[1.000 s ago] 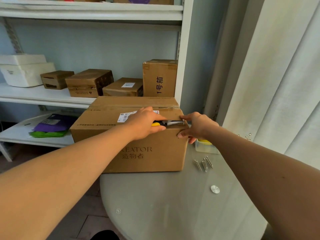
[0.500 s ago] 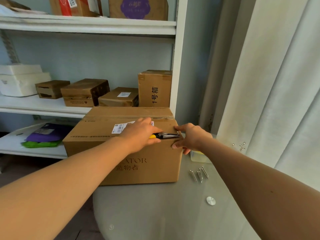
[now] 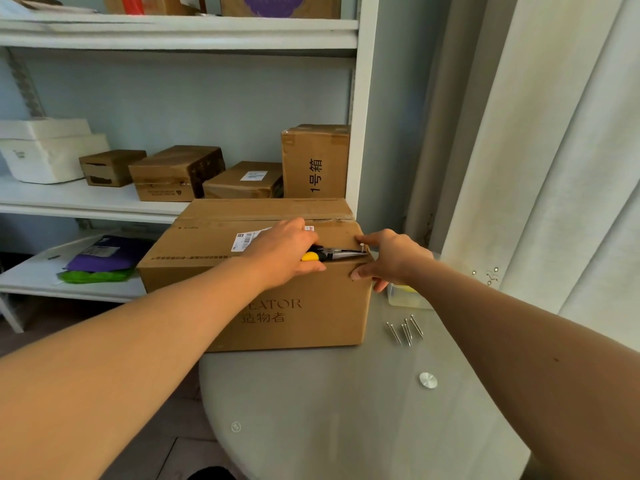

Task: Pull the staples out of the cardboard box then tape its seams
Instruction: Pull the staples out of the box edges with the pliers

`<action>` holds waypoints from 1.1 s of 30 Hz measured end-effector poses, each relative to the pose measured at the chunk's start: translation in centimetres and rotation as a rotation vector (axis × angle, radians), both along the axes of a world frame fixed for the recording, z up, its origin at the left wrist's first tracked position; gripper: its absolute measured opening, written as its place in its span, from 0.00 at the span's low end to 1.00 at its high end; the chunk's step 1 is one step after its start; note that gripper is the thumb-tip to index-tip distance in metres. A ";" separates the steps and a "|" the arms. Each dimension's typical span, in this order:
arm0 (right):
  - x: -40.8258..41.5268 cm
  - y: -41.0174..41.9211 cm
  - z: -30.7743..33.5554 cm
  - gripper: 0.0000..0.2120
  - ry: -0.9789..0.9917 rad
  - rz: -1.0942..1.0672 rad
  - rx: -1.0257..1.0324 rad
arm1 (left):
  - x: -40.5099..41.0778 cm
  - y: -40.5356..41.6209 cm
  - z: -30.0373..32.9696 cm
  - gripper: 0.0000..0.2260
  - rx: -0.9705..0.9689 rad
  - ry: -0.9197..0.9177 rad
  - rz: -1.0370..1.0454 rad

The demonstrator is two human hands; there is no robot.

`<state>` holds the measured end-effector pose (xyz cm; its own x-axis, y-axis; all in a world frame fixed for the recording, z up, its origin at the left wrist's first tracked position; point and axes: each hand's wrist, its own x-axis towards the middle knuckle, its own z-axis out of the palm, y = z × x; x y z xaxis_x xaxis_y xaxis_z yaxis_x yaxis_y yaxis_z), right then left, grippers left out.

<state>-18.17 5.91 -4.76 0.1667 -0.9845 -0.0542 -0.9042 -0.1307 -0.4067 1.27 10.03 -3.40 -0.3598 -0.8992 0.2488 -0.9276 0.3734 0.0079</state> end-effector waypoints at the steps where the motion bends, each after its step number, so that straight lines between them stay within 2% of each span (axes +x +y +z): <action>1: 0.0 0.0 -0.1 0.37 0.001 0.000 0.002 | 0.0 0.0 0.0 0.20 -0.004 -0.003 -0.006; 6: -0.1 0.3 0.0 0.37 0.003 -0.002 0.001 | -0.1 -0.3 0.6 0.18 -0.014 -0.010 -0.007; 14: 0.0 0.5 0.5 0.37 0.044 0.001 -0.002 | 0.2 -0.6 0.6 0.18 0.054 0.106 0.003; 18: 0.0 0.6 0.3 0.37 0.058 0.001 -0.002 | 0.3 -0.4 0.5 0.20 0.055 0.061 -0.019; 24: 0.0 0.4 0.3 0.37 0.050 -0.003 -0.004 | 0.3 -0.2 -0.2 0.23 -0.058 -0.064 -0.039; 29: -0.1 0.4 0.4 0.37 0.070 -0.005 -0.008 | 0.1 -0.6 0.6 0.18 0.022 0.037 -0.014; 33: 0.1 0.9 0.7 0.37 0.071 -0.003 -0.001 | 0.1 -0.9 0.9 0.18 0.056 0.067 -0.011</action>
